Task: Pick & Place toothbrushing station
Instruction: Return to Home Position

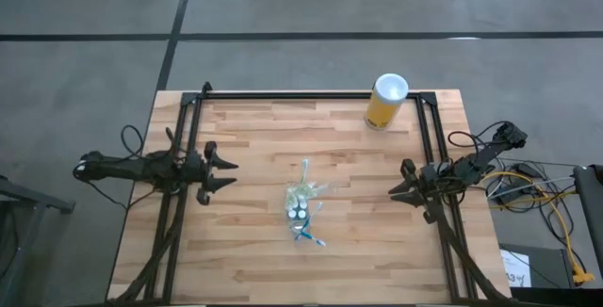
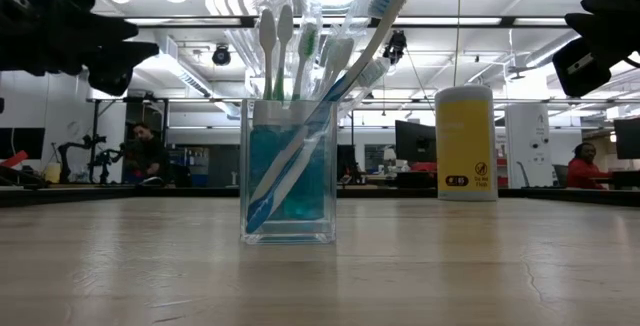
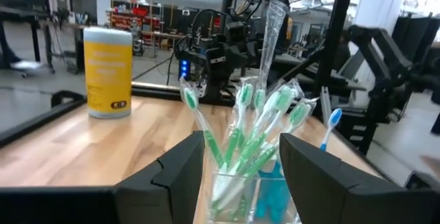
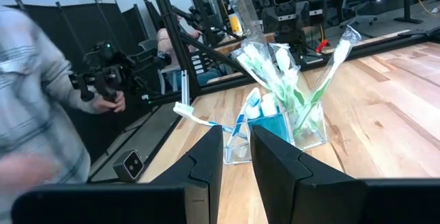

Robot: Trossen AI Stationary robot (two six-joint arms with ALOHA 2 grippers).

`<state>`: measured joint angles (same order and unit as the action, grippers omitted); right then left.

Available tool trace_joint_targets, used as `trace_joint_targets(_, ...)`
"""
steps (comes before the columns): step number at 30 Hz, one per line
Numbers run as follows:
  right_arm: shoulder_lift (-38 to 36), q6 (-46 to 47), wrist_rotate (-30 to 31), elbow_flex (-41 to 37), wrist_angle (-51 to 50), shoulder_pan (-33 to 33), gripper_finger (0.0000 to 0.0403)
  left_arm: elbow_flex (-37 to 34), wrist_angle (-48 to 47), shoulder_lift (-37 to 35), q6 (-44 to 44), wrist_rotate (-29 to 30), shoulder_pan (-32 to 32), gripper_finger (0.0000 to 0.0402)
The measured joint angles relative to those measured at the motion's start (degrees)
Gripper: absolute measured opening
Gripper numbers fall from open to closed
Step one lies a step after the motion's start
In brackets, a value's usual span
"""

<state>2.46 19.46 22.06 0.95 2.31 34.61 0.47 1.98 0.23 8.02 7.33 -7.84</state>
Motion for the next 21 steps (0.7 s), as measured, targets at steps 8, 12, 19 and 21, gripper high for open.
trace_joint_targets(8,0.0,0.0,0.0,0.0,0.0,0.0,0.0075,0.0,0.0,0.0,-4.6,0.0,0.0,0.0195)
trace_joint_targets(12,0.0,0.0,0.0,0.0,0.0,0.0,0.0075,0.0,-0.1,0.0,-4.5,0.0,0.0,0.0195)
trace_joint_targets(19,0.0,0.0,0.0,0.0,0.0,0.0,0.0075,-0.1,-0.1,0.0,-4.4,0.0,0.0,0.0195)
trace_joint_targets(21,0.0,0.0,0.0,0.0,0.0,0.0,0.0075,-0.1,-0.3,0.0,-4.4,0.0,0.0,0.0195)
